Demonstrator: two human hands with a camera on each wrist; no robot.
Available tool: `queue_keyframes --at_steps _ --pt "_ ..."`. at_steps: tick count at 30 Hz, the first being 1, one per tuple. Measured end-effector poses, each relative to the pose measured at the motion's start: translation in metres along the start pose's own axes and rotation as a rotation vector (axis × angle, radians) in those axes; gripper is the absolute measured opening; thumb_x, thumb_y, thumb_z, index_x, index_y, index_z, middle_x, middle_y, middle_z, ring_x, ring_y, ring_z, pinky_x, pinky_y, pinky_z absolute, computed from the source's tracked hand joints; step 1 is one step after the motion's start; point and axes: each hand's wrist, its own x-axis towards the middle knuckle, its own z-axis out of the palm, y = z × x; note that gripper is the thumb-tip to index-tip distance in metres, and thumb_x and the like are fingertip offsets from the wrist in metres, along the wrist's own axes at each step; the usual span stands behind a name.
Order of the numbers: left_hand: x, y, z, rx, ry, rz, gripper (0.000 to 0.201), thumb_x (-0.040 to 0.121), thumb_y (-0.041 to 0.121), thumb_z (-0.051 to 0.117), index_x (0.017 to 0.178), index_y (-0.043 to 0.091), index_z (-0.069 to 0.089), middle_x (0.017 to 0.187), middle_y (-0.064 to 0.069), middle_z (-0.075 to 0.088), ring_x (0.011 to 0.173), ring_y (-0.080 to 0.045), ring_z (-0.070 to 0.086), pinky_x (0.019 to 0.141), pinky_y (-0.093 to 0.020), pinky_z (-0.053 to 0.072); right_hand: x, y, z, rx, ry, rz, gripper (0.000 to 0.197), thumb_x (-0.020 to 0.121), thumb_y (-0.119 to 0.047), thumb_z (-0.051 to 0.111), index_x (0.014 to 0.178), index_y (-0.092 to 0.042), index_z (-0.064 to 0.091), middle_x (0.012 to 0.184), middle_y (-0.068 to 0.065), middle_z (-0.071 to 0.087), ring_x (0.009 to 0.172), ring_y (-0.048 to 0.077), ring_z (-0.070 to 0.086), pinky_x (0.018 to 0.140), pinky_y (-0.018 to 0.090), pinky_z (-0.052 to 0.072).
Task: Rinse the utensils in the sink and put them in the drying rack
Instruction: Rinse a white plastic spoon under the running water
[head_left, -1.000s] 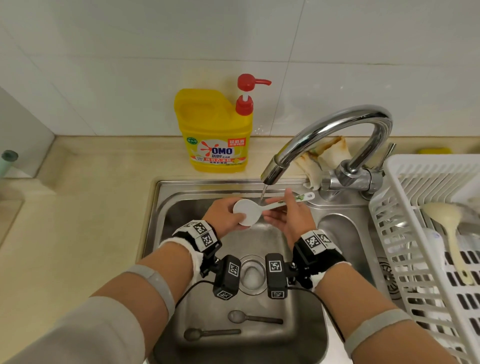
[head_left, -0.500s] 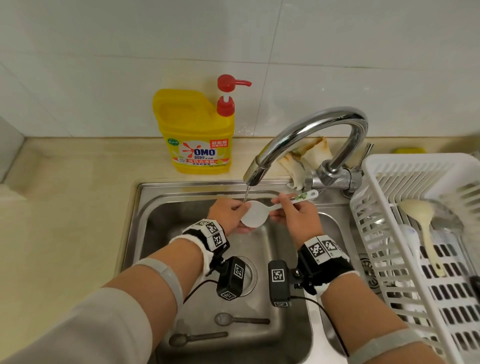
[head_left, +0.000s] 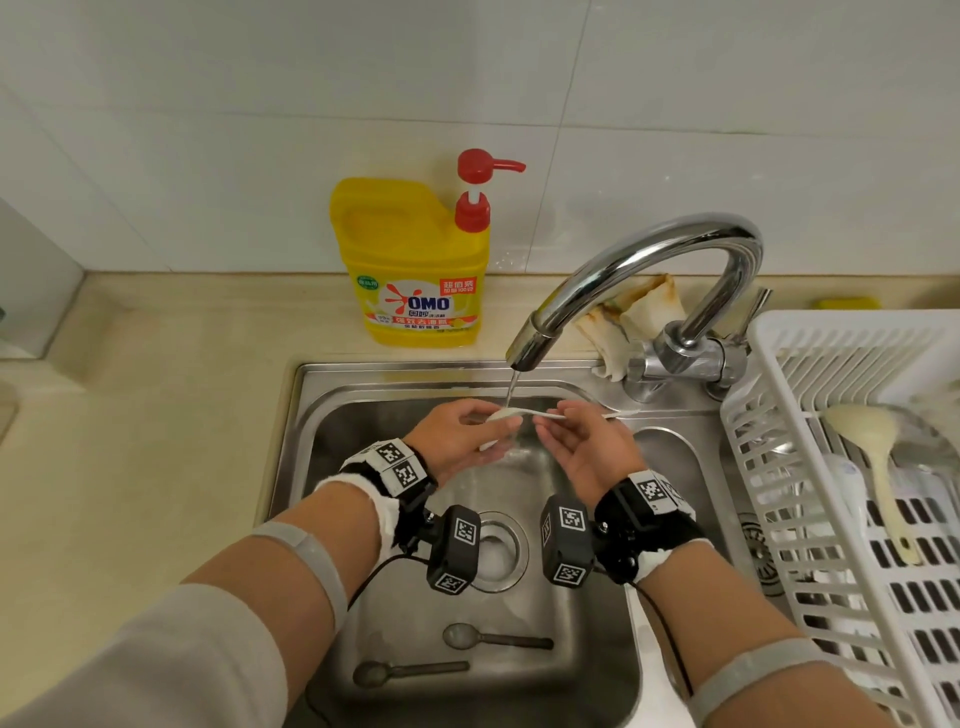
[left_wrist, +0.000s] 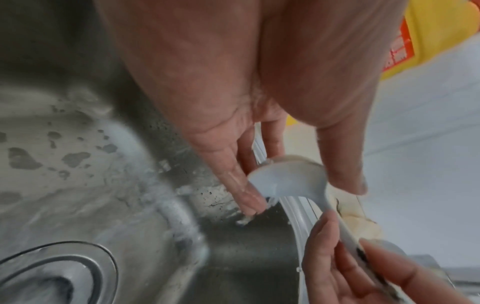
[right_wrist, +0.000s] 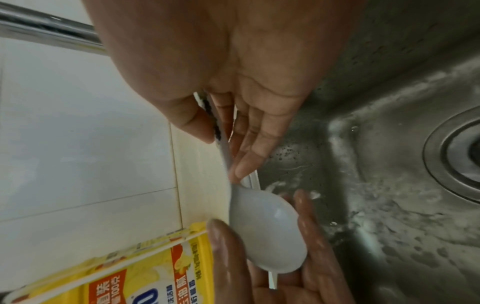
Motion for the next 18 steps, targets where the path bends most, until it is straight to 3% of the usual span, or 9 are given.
queue_keyframes --at_steps 2,5,8,11,15,18 --pt "-0.0020 0.0012 -0.0042 -0.079 0.029 -0.024 0.040 0.088 0.025 0.073 0.121 0.003 0.063 0.125 -0.022 0.065 0.115 -0.034 0.066 0.091 -0.037 0.058 0.0025 0.0034 -0.0009 0.005 -0.029 0.023 0.011 0.096 0.006 0.050 0.099 0.000 0.058 0.089 0.020 0.071 0.079 0.030 0.072 0.070 0.032 0.062" --pt "-0.0023 0.0033 -0.0079 -0.097 0.072 -0.066 0.040 0.094 0.034 0.064 0.125 0.007 0.062 0.128 -0.018 0.063 0.120 -0.034 0.061 0.076 -0.030 0.059 0.0047 0.0080 -0.0021 -0.021 -0.068 0.023 0.014 0.097 0.007 0.050 0.103 -0.004 0.058 0.098 0.020 0.075 0.086 0.027 0.071 0.072 0.030 0.062" --pt "-0.0016 0.0038 -0.0095 -0.121 0.065 -0.078 0.039 0.096 0.037 0.061 0.121 0.007 0.063 0.127 -0.021 0.063 0.113 -0.035 0.064 0.082 -0.037 0.061 0.0046 0.0107 -0.0005 -0.034 -0.089 0.002 0.013 0.097 0.006 0.052 0.105 -0.003 0.058 0.102 0.022 0.074 0.085 0.025 0.072 0.074 0.029 0.061" --pt "-0.0006 0.0054 -0.0080 -0.193 0.075 -0.071 0.037 0.100 0.030 0.056 0.125 0.003 0.060 0.127 -0.024 0.061 0.103 -0.030 0.064 0.087 -0.041 0.060 0.0053 0.0114 0.0023 -0.021 -0.090 -0.013 0.012 0.097 0.005 0.053 0.105 -0.002 0.059 0.103 0.022 0.073 0.084 0.025 0.073 0.073 0.028 0.061" --pt "0.0016 0.0065 -0.0045 -0.308 0.084 -0.035 0.033 0.106 0.016 0.042 0.131 -0.002 0.054 0.133 -0.025 0.059 0.115 -0.034 0.062 0.084 -0.037 0.061 0.0062 0.0091 0.0001 0.053 -0.049 -0.009 0.011 0.098 0.003 0.053 0.105 -0.002 0.059 0.099 0.021 0.070 0.084 0.026 0.072 0.071 0.028 0.061" --pt "0.0015 0.0094 -0.0017 -0.330 0.077 -0.026 0.032 0.107 0.009 0.037 0.132 -0.001 0.054 0.134 -0.023 0.059 0.119 -0.034 0.061 0.079 -0.036 0.062 0.0053 0.0076 -0.0044 0.098 -0.036 0.003 0.016 0.100 0.000 0.052 0.114 -0.002 0.058 0.101 0.021 0.070 0.081 0.024 0.074 0.070 0.028 0.062"
